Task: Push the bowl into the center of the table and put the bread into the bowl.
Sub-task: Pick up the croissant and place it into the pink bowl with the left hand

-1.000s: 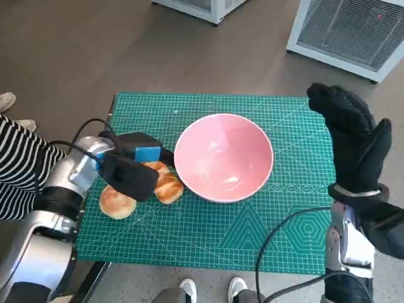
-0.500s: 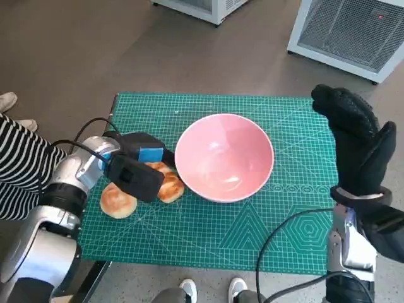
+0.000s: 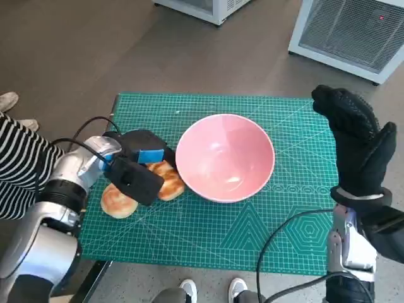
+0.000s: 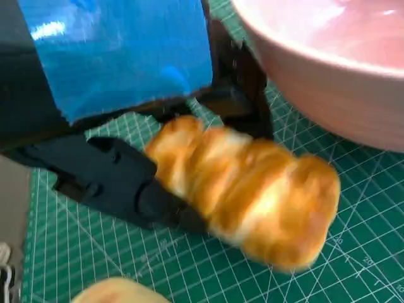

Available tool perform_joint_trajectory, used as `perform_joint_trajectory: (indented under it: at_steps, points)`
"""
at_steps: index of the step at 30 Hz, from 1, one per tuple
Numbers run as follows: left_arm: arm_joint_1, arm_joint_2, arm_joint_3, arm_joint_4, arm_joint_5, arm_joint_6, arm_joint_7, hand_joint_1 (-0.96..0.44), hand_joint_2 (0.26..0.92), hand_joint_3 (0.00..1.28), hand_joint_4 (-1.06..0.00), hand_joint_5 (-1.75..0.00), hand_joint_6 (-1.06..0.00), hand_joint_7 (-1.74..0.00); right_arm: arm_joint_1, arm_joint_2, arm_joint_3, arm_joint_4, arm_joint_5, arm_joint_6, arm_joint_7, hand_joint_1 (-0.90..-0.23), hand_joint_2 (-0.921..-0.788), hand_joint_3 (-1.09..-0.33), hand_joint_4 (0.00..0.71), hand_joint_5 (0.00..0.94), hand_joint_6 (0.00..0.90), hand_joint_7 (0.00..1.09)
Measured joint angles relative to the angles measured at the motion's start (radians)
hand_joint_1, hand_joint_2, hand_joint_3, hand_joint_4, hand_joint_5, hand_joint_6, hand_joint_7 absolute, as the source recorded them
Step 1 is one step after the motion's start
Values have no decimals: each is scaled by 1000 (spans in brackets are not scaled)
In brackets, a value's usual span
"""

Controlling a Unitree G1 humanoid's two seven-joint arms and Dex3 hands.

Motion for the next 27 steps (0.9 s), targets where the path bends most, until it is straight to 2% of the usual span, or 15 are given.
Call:
perform_joint_trajectory:
  at_steps: [6,10,14,20,24,27]
  points:
    - [0,29,53,-15,-54,-29,-31,2,914,27,-763,-1040,-674,-1163,0,0,0,5,0,0,0,-707,-921,-714,140,1,61,497]
    - [-2,55,105,-58,-108,-24,-66,3,913,22,-768,-1069,-685,-1119,0,1,1,7,0,-1,0,-707,-921,-714,140,1,61,498]
    - [-9,81,160,-123,-161,3,-112,6,893,34,-763,-1201,-784,-877,0,1,0,10,0,-2,0,-707,-921,-714,140,1,61,498]
    - [-19,118,261,-286,-256,80,-170,4,882,34,-808,-1050,-756,-1018,-1,1,0,16,1,-5,0,-705,-921,-714,140,1,60,499]
    - [-29,129,327,-399,-332,138,-199,4,881,32,-812,-1052,-757,-1015,-1,1,0,18,1,-9,1,-703,-921,-714,139,0,60,499]
    - [-30,130,366,-497,-374,188,-210,3,876,28,-832,-960,-768,-1071,-1,1,-1,20,1,-11,1,-702,-921,-714,139,0,59,499]
